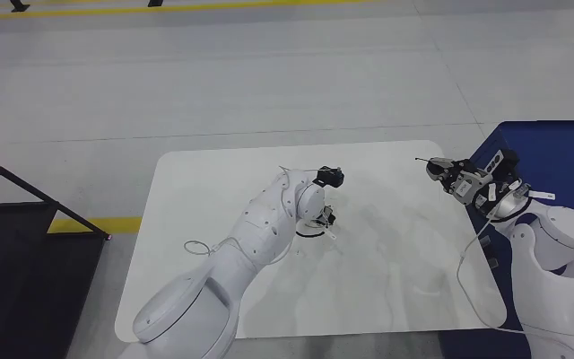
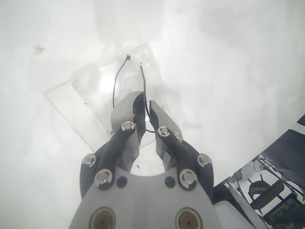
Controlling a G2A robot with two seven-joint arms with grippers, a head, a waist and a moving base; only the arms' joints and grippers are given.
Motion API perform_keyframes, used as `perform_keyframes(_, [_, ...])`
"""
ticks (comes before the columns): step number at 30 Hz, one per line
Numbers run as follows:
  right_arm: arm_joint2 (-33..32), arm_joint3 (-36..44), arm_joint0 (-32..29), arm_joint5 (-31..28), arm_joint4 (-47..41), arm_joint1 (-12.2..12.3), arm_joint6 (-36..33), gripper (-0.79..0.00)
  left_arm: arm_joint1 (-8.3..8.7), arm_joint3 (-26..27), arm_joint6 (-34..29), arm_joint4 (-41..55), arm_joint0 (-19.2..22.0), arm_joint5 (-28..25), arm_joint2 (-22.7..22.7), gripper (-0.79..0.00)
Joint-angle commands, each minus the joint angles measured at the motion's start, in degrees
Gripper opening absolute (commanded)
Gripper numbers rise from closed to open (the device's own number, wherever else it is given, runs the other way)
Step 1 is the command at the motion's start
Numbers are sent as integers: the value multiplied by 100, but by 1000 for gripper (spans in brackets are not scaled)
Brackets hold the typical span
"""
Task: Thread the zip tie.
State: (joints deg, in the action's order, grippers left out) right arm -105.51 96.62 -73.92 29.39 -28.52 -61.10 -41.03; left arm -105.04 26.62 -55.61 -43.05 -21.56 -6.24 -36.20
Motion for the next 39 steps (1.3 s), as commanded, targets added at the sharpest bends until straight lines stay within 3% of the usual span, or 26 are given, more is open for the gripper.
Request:
perform_keyframes(1, [0,0,0,0,0,0,0,-785,-28,-76,13,7,36,-6,0,-785])
perform_keyframes(10, [0,0,0,0,0,0,0,-785,-35,1,181,-158,196,172,-60,-785])
perform_keyframes(15, [0,0,0,0,0,0,0,-785,36,310,409,-434,91,68,-55,-785])
perform_keyframes(22, [0,0,0,0,0,0,0,-785,132,427,318,-717,-79,441,-114,-785])
perform_keyframes(23, [0,0,0,0,0,0,0,-785,133,439,230,-688,-97,401,-127,-677])
perform_keyframes(24, [0,0,0,0,0,0,0,-785,137,421,176,-695,-99,413,-136,-499])
perform_keyframes(25, [0,0,0,0,0,0,0,-785,138,408,167,-706,-99,465,-148,-443])
perform_keyframes(39, [0,0,0,0,0,0,0,-785,5,109,326,-769,-58,378,-121,-486])
